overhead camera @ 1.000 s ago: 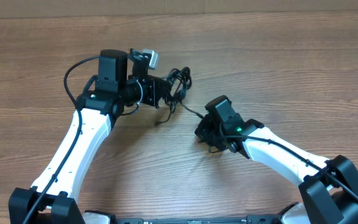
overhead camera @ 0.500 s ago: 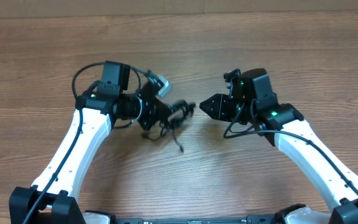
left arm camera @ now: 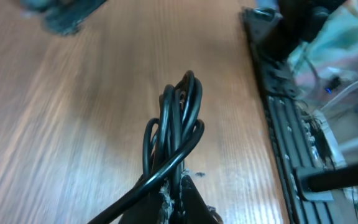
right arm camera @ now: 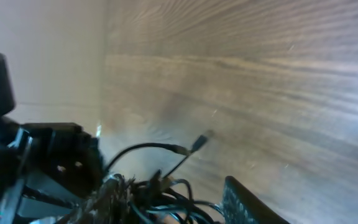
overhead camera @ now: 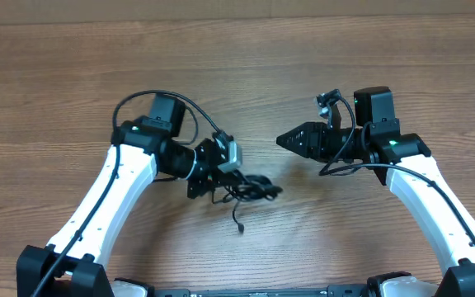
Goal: Untangle cables
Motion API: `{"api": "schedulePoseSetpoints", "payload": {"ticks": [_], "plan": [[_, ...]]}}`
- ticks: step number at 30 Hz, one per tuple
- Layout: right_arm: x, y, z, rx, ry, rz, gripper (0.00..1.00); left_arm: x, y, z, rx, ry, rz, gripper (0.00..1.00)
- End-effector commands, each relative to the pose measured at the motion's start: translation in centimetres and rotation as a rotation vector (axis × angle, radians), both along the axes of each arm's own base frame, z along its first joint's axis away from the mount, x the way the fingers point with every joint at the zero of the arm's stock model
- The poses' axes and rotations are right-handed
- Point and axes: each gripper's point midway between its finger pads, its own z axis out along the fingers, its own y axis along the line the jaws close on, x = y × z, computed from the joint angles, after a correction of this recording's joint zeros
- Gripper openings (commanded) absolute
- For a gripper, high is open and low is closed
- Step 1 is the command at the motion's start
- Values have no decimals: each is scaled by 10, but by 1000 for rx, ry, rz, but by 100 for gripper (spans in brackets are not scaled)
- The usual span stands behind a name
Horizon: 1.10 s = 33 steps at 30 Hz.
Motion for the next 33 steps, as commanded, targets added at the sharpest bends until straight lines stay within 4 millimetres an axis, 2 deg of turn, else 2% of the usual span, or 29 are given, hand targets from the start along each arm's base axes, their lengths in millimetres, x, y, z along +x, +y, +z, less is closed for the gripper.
{"api": "schedulePoseSetpoints", "payload": {"ticks": [1, 3, 8, 14, 17, 21, 25, 33], "plan": [[-5, 2, 13, 29, -75, 75, 52, -13, -15, 11, -80, -76, -125, 5], [-8, 0, 5, -5, -78, 85, 55, -19, -20, 10, -77, -75, -149, 4], [-17, -1, -9, -17, 16, 86, 56, -31, -29, 11, -80, -65, -193, 4], [-44, -3, -35, -23, 263, 92, 56, -45, -38, 10, -72, -51, -244, 4], [-55, 2, -33, 38, 348, 116, 56, -50, -40, 9, -68, -48, -262, 4], [-58, 9, -24, 112, 378, 140, 56, -55, -43, 8, -59, -48, -280, 4], [-65, 16, -24, 112, 446, 135, 56, -58, -44, 5, -51, -69, -308, 4], [-83, 46, -24, 85, 519, 182, 57, -72, -51, 0, -26, -110, -385, 4]]}}
